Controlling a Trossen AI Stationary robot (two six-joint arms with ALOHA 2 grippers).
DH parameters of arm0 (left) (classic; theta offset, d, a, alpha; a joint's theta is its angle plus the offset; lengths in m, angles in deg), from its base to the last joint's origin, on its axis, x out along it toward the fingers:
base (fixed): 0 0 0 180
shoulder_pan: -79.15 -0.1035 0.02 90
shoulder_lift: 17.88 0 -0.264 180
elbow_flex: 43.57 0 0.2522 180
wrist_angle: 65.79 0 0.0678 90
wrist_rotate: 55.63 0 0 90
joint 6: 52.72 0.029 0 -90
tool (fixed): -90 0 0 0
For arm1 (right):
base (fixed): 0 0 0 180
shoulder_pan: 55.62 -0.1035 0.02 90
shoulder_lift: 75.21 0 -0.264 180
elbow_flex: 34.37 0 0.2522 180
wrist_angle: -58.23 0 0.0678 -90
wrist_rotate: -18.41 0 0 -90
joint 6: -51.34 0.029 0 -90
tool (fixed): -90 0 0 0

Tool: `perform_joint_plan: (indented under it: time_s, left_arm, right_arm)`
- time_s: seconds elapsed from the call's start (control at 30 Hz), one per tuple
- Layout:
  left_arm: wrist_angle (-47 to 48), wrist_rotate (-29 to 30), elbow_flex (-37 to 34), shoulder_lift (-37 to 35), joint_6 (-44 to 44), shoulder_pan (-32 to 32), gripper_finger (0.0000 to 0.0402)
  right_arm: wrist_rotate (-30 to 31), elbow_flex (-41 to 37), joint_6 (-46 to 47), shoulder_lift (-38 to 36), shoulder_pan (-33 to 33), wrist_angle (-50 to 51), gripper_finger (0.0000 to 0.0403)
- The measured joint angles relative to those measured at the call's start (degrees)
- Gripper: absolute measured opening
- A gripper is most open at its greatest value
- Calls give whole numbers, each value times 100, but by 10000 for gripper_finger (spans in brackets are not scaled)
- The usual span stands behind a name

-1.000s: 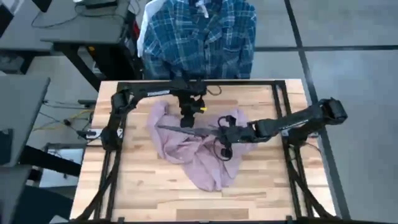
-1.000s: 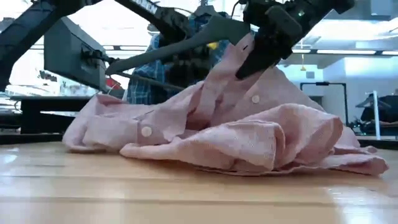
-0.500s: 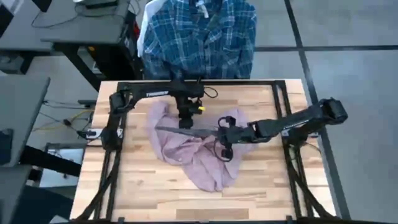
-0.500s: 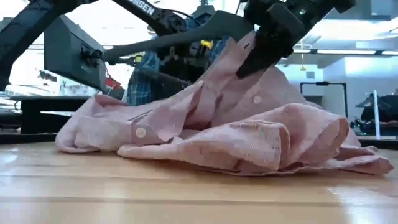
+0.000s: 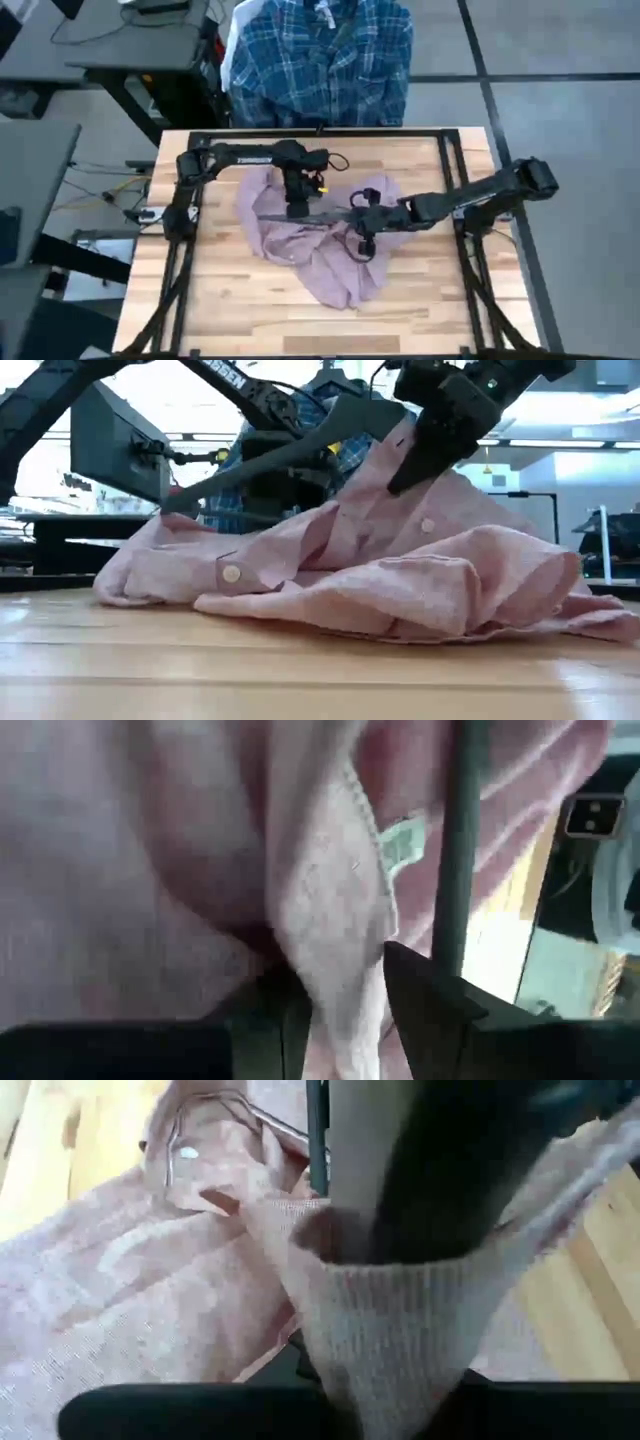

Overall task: Hang clothes
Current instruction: Hang the pink polo shirt on the hanger rack

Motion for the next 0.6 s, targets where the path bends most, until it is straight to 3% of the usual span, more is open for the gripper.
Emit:
perform_joint_plan:
  time_s: [0.17, 0.33, 0.6]
  left_arm:
    - [400, 367, 4, -17, 211, 35, 12]
    - [658, 762, 4, -425, 169, -229, 1]
    - [782, 835, 17, -1292, -343, -520, 0]
  right_arm:
    - [-74, 2, -2, -131, -103, 218, 18]
    - [-90, 11, 12, -448, -297, 845, 18]
    - [-111, 24, -28, -952, -393, 1475, 18]
